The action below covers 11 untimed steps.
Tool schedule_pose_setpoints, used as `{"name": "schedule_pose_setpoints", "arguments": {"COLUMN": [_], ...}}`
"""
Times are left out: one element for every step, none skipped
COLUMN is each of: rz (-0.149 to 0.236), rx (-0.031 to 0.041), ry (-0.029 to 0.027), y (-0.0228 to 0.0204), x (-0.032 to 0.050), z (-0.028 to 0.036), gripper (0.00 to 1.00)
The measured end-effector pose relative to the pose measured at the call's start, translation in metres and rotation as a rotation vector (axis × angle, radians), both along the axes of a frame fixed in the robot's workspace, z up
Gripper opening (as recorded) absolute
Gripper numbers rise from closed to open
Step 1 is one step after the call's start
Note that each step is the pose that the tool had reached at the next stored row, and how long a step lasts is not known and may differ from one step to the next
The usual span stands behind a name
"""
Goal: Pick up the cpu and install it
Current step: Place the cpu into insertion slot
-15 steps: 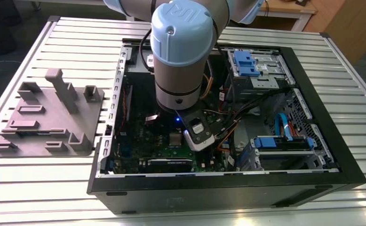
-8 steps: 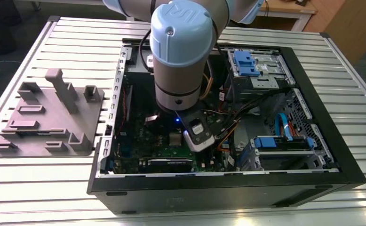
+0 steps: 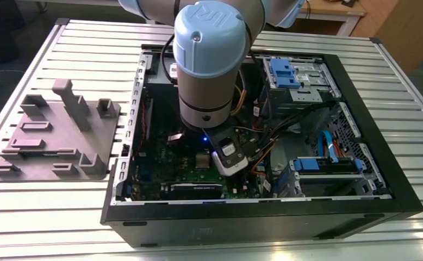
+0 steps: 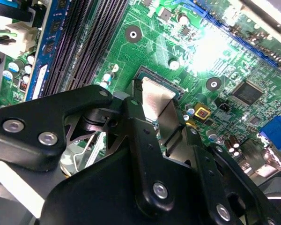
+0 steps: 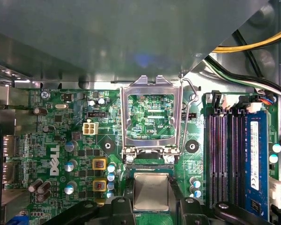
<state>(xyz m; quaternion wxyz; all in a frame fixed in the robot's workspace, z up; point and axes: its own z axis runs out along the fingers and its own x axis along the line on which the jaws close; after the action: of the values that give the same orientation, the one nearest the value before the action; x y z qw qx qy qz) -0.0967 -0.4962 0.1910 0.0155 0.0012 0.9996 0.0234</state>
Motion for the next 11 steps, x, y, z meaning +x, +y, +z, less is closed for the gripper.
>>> {"name": "schedule_pose_setpoints", "arguments": {"rz": [0.000, 0.000, 0.000, 0.000, 0.000, 0.000, 0.000, 0.000, 0.000, 0.000, 0.000], "rx": [0.0000, 0.0000, 0.0001, 0.0004, 0.0006, 0.0006, 0.0006, 0.0004, 0.0001, -0.0002, 0.0000], "ry": [0.0000, 0.0000, -0.0001, -0.0003, -0.0001, -0.0002, -0.0002, -0.0001, 0.0000, 0.0002, 0.0001], "y": [0.0000, 0.0000, 0.0000, 0.0000, 0.0000, 0.0000, 0.0000, 0.0000, 0.0000, -0.0001, -0.0001], "x": [0.0000, 0.0000, 0.0000, 0.0000, 0.0000, 0.0000, 0.0000, 0.0000, 0.0000, 0.0000, 0.0000], "z": [0.0000, 0.0000, 0.0000, -0.0001, -0.0002, -0.0002, -0.0002, -0.0001, 0.0002, 0.0011, 0.0026], "gripper": [0.39, 0.39, 0.40, 0.40, 0.45, 0.45, 0.45, 0.52, 0.52, 0.52, 0.52]}}
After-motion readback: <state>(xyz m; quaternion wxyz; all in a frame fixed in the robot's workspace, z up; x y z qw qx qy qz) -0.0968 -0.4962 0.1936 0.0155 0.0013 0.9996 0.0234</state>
